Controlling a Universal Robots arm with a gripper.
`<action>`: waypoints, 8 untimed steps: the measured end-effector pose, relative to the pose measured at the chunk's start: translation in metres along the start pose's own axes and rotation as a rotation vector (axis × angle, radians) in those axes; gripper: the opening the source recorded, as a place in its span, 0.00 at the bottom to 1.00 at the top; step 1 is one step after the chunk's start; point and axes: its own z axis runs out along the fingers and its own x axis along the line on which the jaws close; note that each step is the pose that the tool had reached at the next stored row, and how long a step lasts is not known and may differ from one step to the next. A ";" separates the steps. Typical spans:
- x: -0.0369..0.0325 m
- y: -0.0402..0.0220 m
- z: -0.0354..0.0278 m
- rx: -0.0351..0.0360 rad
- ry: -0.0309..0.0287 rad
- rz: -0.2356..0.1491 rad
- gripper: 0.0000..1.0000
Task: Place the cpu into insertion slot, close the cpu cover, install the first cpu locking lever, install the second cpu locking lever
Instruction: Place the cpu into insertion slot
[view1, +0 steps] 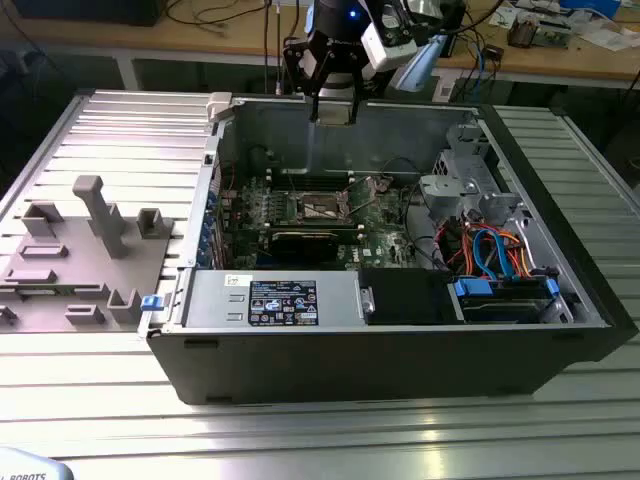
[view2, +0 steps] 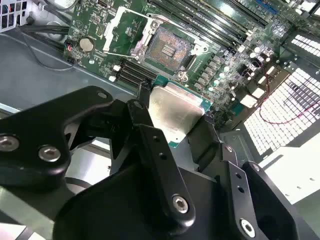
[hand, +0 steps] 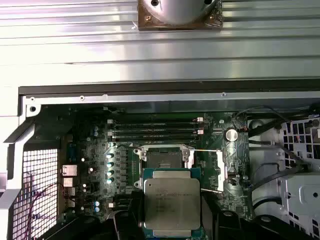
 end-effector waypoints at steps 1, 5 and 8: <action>0.0000 0.0000 0.0000 0.0000 0.0000 0.000 0.54; 0.0004 -0.0001 0.0008 0.0000 0.0000 0.000 0.54; 0.0004 -0.0001 0.0012 0.0000 0.0000 0.000 0.54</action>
